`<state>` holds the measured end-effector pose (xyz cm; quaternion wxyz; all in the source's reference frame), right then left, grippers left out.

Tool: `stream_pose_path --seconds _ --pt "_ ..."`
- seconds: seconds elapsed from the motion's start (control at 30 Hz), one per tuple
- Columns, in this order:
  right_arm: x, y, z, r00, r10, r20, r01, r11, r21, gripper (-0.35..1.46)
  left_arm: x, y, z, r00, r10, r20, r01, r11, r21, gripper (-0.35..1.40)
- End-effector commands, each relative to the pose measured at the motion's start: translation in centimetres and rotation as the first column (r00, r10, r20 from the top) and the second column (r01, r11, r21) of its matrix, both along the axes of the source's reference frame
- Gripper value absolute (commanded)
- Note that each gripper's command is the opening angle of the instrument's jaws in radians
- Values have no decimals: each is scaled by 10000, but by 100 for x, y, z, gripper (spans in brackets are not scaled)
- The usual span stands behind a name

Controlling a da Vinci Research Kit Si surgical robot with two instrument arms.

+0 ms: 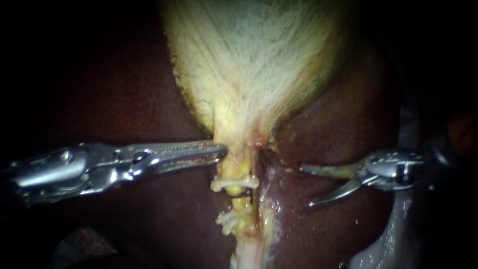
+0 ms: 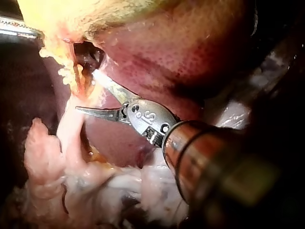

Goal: Go back from the cut left tube

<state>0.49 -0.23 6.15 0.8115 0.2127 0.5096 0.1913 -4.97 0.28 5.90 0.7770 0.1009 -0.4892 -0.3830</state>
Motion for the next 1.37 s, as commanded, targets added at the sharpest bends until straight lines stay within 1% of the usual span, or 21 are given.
stream_pose_path --seconds 0.03,0.2,0.33,0.47,0.63,0.87,1.37 --pt "-1 0 -1 10000 30 37 -30 10000 -48 103 0 0 0 10000 2 -3 -2 10000 -1 0" --pt "-1 0 1 10000 -16 21 16 10000 -84 104 0 0 2 10000 3 -3 -3 10000 -4 0" --pt "-1 0 1 10000 -19 19 19 10000 -86 104 -3 -1 8 10000 -10 -22 10 10000 -34 0" --pt "-1 -1 1 10000 -20 18 20 10000 -88 104 -11 -8 20 10000 37 28 -37 9999 -94 2" --pt "-1 -1 1 10000 -43 11 43 9999 -141 104 -20 -14 33 9998 190 -43 -190 9997 -136 2" --pt "-1 -1 1 10000 -42 11 42 9999 -142 106 -23 -14 35 9997 225 -15 -225 9997 -132 2" --pt "0 -2 1 10000 -83 -22 83 9999 -123 106 -25 -16 33 9998 222 -19 -222 9997 -137 2"
